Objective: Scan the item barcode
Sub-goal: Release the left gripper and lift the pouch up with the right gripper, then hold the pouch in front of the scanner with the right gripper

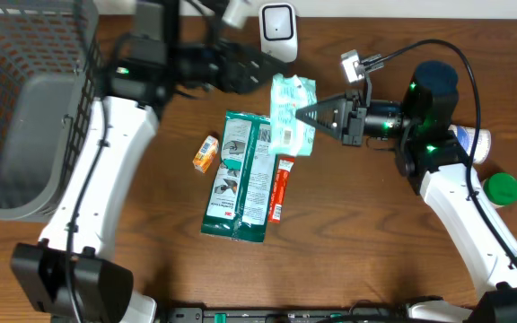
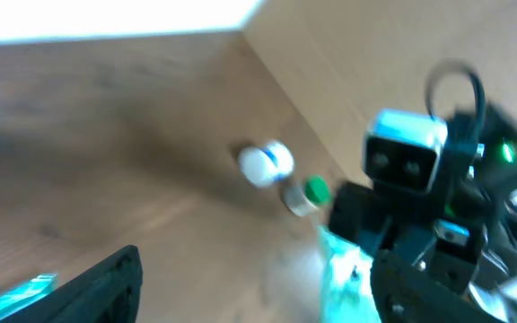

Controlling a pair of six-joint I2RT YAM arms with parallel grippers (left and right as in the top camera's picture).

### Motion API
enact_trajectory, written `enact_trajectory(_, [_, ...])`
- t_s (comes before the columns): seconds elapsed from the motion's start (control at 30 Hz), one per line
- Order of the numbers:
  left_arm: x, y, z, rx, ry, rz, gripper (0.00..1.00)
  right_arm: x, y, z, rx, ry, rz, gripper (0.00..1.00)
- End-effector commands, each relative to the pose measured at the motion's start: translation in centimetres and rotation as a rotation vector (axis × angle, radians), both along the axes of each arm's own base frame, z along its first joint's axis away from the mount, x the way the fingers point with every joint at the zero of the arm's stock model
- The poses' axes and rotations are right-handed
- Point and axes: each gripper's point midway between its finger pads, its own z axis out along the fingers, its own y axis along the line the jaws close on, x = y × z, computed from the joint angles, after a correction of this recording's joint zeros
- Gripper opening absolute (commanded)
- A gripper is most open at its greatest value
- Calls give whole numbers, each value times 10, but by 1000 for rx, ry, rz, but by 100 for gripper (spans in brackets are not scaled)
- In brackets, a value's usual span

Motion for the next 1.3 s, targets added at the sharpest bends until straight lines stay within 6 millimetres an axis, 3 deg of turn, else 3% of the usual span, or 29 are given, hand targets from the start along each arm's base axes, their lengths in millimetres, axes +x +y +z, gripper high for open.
enact_trajectory(0.0, [24,46,-2,-14,68,154,78,29,-2,-10,-84,-44,-190,1])
enact_trajectory(0.13, [33,98,-12,-15,143,277,78,59,-23,-60,-329,-20,-460,1])
enact_trajectory(0.2, [35,120,-21,-4,190,339,78,71,-35,-72,-438,-50,-572,1])
enact_trajectory(0.3, [36,145,-29,28,199,397,78,79,-42,-60,-522,-106,-636,1])
enact_trajectory(0.5, [43,178,-38,99,194,514,79,80,-81,-3,-870,-226,-756,1])
enact_trajectory(0.67, [41,177,-50,155,227,540,79,67,-85,40,-974,-313,-776,1])
enact_trajectory(0.9, [6,144,-80,330,234,356,79,76,-85,63,-927,-363,-851,1])
enact_trajectory(1.03, [1,161,-101,489,282,427,79,86,-100,79,-1038,-478,-958,1])
enact_trajectory(1.27, [3,175,-107,560,284,479,79,97,-87,90,-1260,-684,-1013,1])
